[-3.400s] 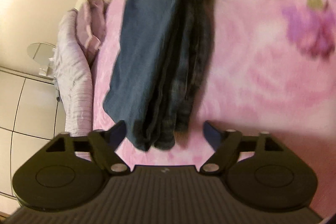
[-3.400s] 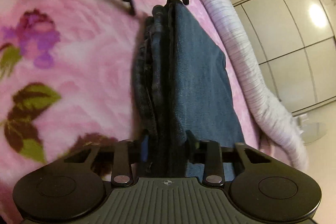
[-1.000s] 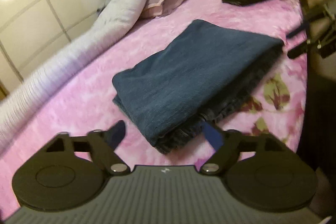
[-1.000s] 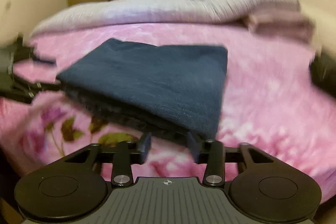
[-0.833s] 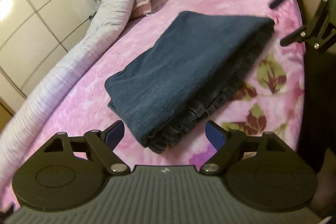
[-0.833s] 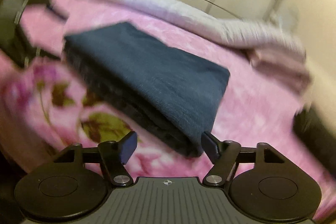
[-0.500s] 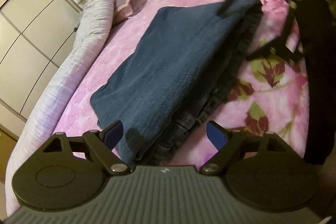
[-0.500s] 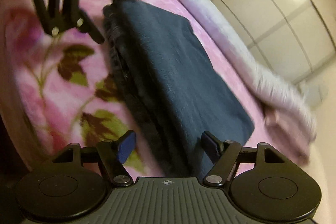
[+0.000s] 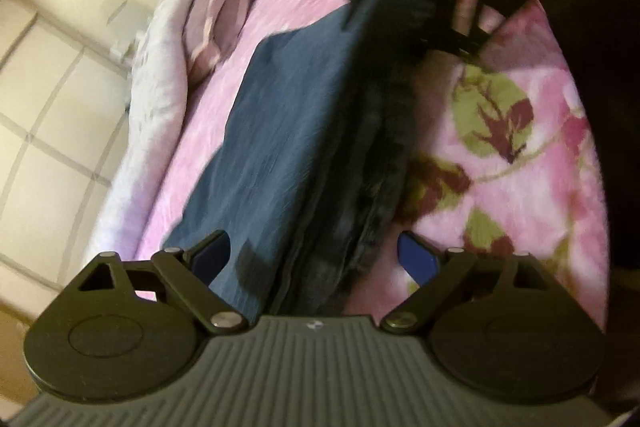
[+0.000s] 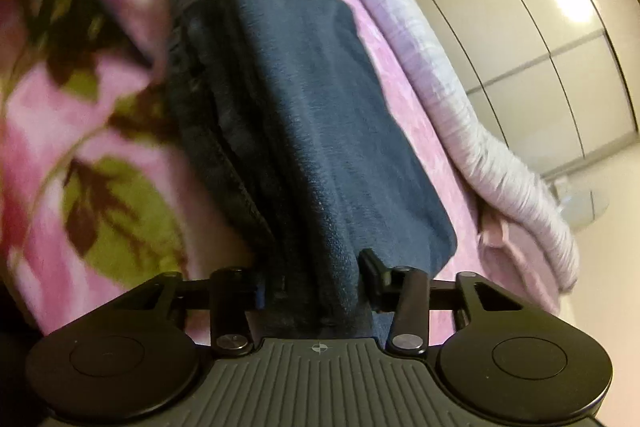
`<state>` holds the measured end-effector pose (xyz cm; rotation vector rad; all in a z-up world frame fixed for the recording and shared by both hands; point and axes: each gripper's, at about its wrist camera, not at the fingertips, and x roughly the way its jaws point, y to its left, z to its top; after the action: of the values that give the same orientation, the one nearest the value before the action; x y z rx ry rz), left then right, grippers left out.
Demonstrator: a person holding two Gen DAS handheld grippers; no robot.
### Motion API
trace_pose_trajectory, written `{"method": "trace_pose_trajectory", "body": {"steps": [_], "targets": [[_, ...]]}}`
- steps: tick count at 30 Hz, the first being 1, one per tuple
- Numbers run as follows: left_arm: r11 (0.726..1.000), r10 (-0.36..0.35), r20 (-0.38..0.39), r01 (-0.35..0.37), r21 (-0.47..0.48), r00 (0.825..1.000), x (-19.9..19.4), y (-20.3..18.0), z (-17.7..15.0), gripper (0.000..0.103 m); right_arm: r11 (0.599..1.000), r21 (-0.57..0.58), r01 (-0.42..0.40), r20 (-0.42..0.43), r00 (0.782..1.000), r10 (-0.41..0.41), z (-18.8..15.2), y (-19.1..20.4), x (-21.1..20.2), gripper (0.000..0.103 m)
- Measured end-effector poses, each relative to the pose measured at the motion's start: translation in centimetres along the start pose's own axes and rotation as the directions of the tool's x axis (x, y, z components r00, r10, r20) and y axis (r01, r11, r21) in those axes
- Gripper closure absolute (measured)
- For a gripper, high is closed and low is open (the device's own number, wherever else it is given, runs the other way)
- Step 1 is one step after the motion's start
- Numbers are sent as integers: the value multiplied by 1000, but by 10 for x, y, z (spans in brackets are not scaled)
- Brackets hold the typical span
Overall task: Fold clothes
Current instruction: 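Lift the folded jeans with both grippers and carry it toward the clothes stack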
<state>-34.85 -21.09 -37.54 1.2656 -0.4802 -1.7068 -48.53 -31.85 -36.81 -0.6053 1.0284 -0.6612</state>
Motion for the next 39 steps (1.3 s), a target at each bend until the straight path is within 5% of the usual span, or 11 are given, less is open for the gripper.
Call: {"method": "trace_pose_trajectory", "body": {"steps": [4, 7, 9, 12, 15, 21, 26, 33, 39], "targets": [[994, 39, 14, -40, 104, 999, 11, -3, 4, 8, 999, 38, -2, 18, 1000, 2, 8, -18, -11, 65], [992, 79, -49, -73, 105, 996, 21, 7, 0, 14, 1000, 14, -7, 19, 1000, 6, 14, -18, -8, 65], [995, 66, -98, -58, 86, 993, 28, 13, -7, 28, 1000, -11, -5, 18, 1000, 5, 13, -10, -5, 65], [999, 30, -87, -27, 39, 996, 28, 15, -14, 38, 997, -80, 13, 17, 1000, -12, 9, 8, -1, 60], [999, 26, -94, -23, 30, 995, 30, 14, -12, 41, 978, -190, 85, 21, 996, -82, -6, 30, 5, 53], [1000, -7, -90, 8, 13, 996, 32, 22, -13, 44, 969, -216, 121, 25, 993, -119, -12, 26, 12, 51], [998, -67, -89, 69, 14, 994, 27, 32, -12, 50, 977, -190, 91, 37, 996, -85, -13, 15, 11, 64], [985, -168, -86, 170, 18, 982, 17, 66, -4, 58, 992, -118, -32, 32, 999, 36, 7, -34, -7, 69], [958, -286, -187, 286, -29, 940, 8, 136, 35, 64, 979, -86, -185, -26, 983, 183, 51, -101, -40, 71]]}}
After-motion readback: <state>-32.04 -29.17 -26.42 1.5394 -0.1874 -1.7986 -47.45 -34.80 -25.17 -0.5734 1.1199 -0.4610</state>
